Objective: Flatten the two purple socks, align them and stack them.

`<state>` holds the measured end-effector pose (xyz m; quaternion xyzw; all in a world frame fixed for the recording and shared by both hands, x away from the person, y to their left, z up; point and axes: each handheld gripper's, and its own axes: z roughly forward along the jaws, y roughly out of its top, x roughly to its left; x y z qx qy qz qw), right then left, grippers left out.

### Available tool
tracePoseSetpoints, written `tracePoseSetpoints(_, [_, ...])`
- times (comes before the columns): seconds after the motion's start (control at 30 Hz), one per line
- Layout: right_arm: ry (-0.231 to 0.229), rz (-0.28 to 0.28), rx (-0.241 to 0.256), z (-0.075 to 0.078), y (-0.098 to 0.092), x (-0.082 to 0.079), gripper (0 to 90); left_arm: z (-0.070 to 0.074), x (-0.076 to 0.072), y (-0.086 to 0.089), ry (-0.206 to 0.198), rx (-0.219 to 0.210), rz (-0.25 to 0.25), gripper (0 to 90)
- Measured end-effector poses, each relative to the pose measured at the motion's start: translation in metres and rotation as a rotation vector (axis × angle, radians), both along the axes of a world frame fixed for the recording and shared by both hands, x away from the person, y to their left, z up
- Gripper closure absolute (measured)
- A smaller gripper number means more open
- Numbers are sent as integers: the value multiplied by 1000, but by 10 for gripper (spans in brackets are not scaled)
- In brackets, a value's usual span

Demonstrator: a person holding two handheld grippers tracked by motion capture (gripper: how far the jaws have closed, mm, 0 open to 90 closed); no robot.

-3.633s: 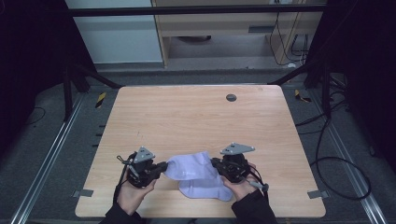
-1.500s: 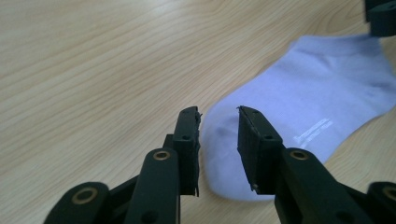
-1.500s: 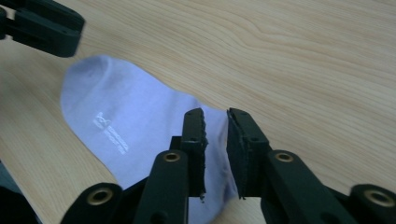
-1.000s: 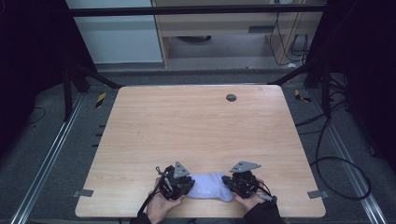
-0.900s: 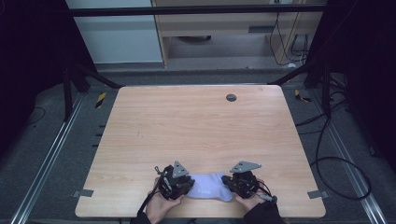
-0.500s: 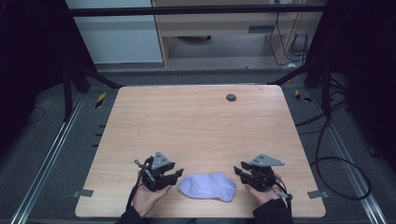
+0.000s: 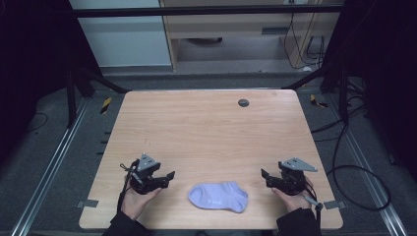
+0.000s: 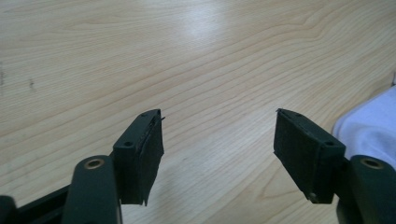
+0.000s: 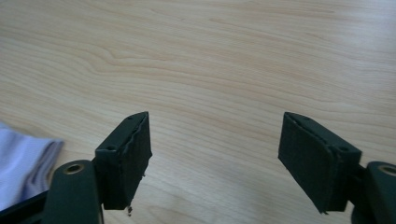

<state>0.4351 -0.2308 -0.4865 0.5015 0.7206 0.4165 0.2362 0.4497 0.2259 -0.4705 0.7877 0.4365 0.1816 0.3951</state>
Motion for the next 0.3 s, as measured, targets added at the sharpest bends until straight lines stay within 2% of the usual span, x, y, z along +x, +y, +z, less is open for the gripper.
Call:
tracePoseSetpoints(0.13, [-2, -28, -1, -2, -8, 1, 224, -1, 2, 10, -6, 0, 11, 285])
tracePoseSetpoints(0.23, [3, -43, -7, -3, -14, 3, 208, -1, 4, 26, -19, -2, 43, 272])
tracePoseSetpoints(0.3, [4, -46, -6, -4, -16, 3, 203, -1, 5, 30, -23, -4, 51, 263])
